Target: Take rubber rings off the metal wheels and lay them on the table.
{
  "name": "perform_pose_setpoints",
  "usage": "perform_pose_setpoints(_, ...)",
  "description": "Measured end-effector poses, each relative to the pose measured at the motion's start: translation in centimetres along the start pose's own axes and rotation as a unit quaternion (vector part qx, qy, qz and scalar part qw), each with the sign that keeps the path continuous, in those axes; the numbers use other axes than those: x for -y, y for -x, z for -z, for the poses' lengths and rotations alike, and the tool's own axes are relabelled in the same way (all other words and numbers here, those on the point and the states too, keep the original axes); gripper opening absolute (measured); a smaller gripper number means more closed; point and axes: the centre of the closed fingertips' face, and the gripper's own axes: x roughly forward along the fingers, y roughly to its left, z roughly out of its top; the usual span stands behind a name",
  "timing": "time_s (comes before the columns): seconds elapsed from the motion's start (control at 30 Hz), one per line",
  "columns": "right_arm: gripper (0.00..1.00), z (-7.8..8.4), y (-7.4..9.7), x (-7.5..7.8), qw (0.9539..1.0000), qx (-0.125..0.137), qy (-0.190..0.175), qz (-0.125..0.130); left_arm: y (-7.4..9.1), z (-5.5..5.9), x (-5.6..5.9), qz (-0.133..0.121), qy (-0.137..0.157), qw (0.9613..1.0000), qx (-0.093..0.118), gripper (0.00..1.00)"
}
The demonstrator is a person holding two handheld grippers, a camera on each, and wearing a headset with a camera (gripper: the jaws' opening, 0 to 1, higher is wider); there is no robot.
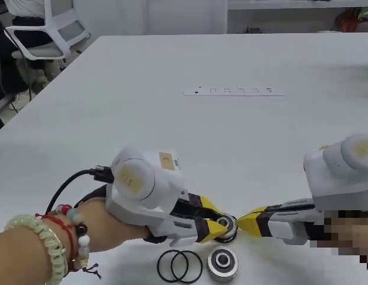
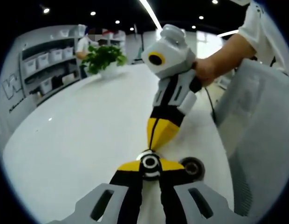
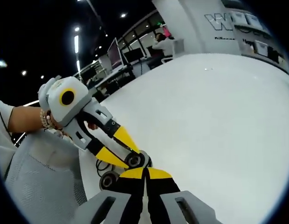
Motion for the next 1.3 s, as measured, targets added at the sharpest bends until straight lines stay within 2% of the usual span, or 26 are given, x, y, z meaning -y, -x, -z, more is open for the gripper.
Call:
perform_pose_setpoints(0.1,0.0,-0.1,0.0,-0.2,0.9998,0.007,-0.02,-0.005,0.0,0.0,0.0,-0.001,0.001,1.0,0.001,0.13)
perform_pose_setpoints(0.27,0.0,-0.1,0.0,-0.5,0.9995,0.007,-0.03,-0.005,0.0,0.0,0.1,-0.002,0.001,1.0,0.001,0.13)
perform_pose_setpoints(1.2,0.0,-0.8,-0.3,-1.3,0.9994,-0.003,-0.032,-0.011,0.0,0.0,0.1,-0.003,-0.001,1.0,0.008,0.13)
perform_pose_setpoints(1.3,0.0,-0.8,-0.4,-1.5,0.9998,-0.007,-0.018,-0.011,0.0,0.1,0.1,-0.003,-0.001,1.0,0.008,0.13)
